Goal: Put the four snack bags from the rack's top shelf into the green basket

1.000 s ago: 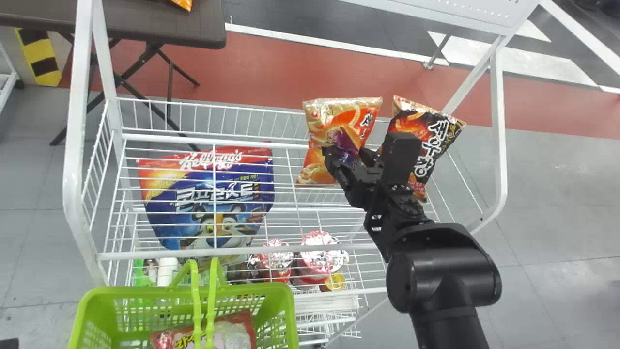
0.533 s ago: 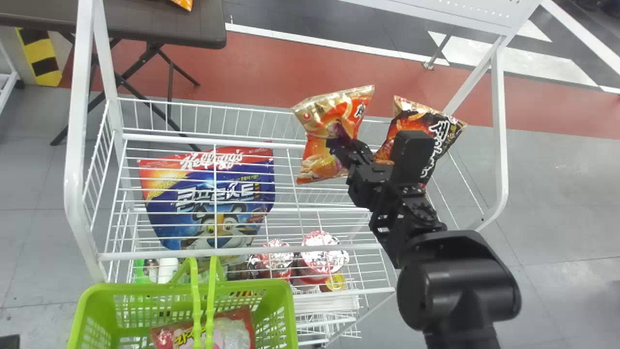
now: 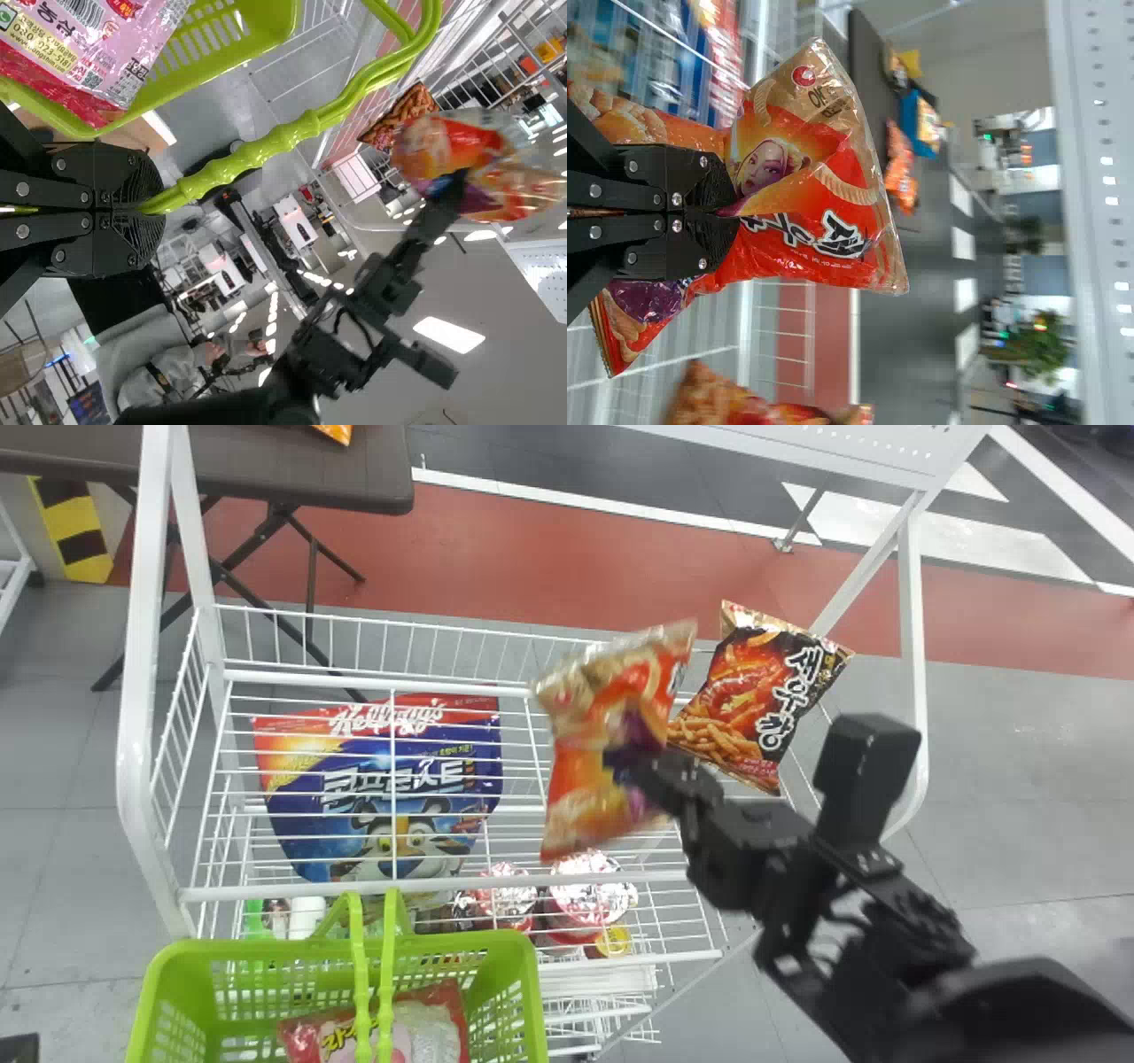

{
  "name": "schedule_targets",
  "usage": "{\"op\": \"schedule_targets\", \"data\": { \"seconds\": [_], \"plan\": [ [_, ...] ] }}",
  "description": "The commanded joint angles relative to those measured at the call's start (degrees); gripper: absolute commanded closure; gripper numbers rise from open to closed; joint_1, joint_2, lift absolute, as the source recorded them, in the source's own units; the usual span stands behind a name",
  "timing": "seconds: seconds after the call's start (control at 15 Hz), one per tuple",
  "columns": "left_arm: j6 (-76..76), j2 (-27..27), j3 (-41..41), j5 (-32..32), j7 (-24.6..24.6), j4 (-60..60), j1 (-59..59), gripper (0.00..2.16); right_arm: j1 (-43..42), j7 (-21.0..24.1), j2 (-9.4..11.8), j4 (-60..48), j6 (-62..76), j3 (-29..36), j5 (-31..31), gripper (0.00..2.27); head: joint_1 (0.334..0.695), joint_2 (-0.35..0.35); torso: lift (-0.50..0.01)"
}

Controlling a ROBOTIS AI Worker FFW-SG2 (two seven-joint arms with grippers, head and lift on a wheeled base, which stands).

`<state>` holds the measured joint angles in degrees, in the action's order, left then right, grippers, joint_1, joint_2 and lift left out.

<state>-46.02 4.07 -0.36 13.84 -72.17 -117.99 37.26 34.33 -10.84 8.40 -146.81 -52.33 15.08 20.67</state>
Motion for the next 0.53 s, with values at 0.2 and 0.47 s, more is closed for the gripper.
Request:
{"op": "schedule_targets", "data": {
  "seconds": [0.2,0.47],
  "plan": [
    [0.0,-0.55,-0.08,-0.66,0.02,0.21,-0.34,2.12,8.48,-4.98,-2.25,-4.62,-22.69,5.84,7.63,2.16,0.695,-0.35,0.0],
    [0.0,-0.73,-0.25,-0.84,0.1,0.39,-0.43,2.12,9.18,-6.74,-2.78,0.56,-29.9,1.88,8.42,2.16,0.695,-0.35,0.0]
  ]
}}
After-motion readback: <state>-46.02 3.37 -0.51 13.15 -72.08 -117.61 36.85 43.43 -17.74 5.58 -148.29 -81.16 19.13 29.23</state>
